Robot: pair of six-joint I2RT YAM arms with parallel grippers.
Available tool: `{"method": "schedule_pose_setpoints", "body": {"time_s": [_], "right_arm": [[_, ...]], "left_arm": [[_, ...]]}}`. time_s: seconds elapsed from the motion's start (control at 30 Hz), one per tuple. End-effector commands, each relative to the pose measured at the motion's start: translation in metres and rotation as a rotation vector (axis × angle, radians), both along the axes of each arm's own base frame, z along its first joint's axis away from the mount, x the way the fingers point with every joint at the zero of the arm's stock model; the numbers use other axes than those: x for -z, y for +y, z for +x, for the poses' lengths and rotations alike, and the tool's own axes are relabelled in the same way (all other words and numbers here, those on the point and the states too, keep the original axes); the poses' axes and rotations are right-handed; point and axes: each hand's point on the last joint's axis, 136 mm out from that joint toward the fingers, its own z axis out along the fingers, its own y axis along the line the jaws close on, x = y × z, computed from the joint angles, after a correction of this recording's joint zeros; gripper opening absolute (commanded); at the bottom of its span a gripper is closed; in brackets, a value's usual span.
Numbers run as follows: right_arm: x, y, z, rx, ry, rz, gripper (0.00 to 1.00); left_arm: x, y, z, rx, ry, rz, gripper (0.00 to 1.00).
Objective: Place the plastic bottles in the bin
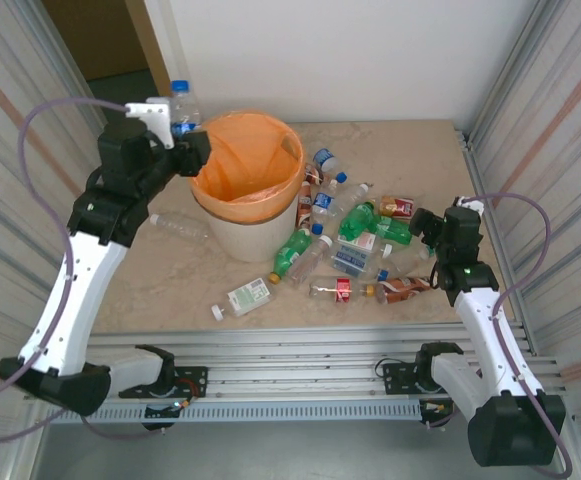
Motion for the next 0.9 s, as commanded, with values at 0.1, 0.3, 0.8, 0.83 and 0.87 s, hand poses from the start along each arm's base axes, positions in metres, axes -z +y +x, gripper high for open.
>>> {"method": "schedule_pose_setpoints", "body": {"time_s": [0.1, 0.3, 0.8, 0.83, 0.87], "right_arm": [[-0.022, 0.0, -0.001, 0.013, -0.041, 0.01, 0.98], [-0.022, 0.001, -0.002, 0.014, -0.035, 0.016, 0.98], [-0.014, -0.001, -0.004, 0.024, -0.018, 0.011, 0.98], [-0.014, -0.001, -0.004, 0.025, -0.018, 0.011, 0.98], [-0.014, -0.001, -0.005, 0.027, -0.016, 0.01, 0.98]], "left_arm": [[0.001, -0.048, 0.001, 0.192, 0.036, 0.145, 0.3], [0.021, -0.079, 0.002, 0.3, 0.106, 0.197, 0.3], [0.088, -0.088, 0.045, 0.295, 0.294, 0.47, 0.34], [0.094, -0.088, 0.048, 0.301, 0.313, 0.501, 0.34], [0.099, -0.088, 0.05, 0.311, 0.33, 0.524, 0.34]]}}
